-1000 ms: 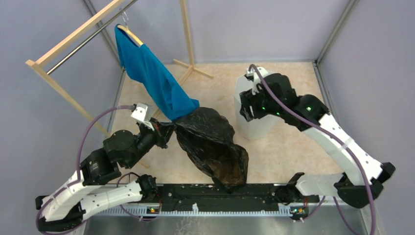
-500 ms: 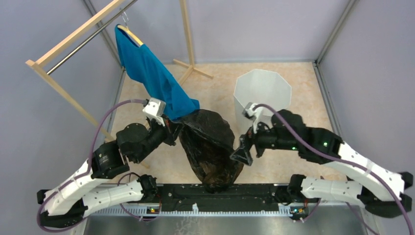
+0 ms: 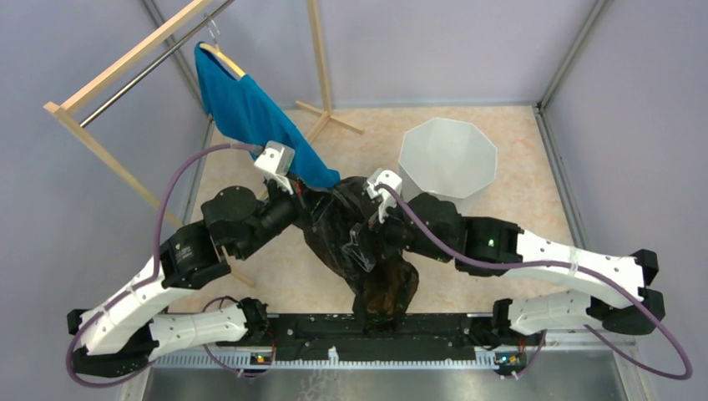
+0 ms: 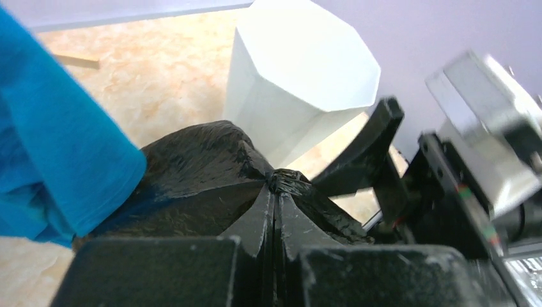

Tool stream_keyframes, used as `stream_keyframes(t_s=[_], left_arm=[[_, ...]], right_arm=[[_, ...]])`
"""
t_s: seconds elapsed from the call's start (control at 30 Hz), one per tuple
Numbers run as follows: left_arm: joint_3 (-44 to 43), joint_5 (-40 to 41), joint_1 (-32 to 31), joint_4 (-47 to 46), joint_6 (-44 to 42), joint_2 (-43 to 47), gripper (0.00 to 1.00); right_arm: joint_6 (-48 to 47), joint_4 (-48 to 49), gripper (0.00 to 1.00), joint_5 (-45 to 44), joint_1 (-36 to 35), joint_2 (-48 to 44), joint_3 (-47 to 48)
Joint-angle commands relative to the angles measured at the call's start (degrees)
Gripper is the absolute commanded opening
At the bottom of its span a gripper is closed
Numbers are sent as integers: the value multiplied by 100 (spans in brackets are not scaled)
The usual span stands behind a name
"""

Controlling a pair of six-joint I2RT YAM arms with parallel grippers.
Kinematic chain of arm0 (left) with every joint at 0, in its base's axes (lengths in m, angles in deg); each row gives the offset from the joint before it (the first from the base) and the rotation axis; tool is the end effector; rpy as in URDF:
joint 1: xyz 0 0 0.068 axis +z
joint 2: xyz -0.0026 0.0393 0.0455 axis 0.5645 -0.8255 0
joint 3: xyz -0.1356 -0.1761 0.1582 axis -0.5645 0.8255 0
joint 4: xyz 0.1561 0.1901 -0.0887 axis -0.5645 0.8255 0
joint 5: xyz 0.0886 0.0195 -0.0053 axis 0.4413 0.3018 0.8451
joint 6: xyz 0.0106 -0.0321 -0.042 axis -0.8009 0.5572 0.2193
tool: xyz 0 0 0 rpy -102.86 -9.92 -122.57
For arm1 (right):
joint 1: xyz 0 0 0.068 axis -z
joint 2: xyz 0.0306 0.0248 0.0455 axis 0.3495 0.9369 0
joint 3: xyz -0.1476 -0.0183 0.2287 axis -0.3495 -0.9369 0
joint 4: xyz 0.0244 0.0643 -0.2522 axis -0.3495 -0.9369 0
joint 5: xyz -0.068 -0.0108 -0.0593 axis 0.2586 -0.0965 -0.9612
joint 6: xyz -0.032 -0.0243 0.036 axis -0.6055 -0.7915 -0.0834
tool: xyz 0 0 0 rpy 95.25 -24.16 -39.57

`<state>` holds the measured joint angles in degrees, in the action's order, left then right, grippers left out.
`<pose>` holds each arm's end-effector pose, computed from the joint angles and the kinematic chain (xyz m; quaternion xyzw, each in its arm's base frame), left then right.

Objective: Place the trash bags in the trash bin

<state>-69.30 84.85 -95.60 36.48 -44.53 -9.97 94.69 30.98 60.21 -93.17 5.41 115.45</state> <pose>0.0785 -0.1191 0.4461 0.1280 0.7492 -0.3466 0.5497 0.0806 0.2338 0.3979 -0.3577 0.7501 0.3111 0.4610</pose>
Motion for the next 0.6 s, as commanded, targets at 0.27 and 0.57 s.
stream_keyframes(t_s=[0.27, 0.57], left_arm=[[-908, -318, -8, -1291, 10, -973, 0], [-1204, -332, -3, -1349, -105, -1030, 0]], right_arm=[[226, 1597, 97, -4343, -1877, 417, -605], [-518, 2457, 55, -4841, -2001, 351, -1183]])
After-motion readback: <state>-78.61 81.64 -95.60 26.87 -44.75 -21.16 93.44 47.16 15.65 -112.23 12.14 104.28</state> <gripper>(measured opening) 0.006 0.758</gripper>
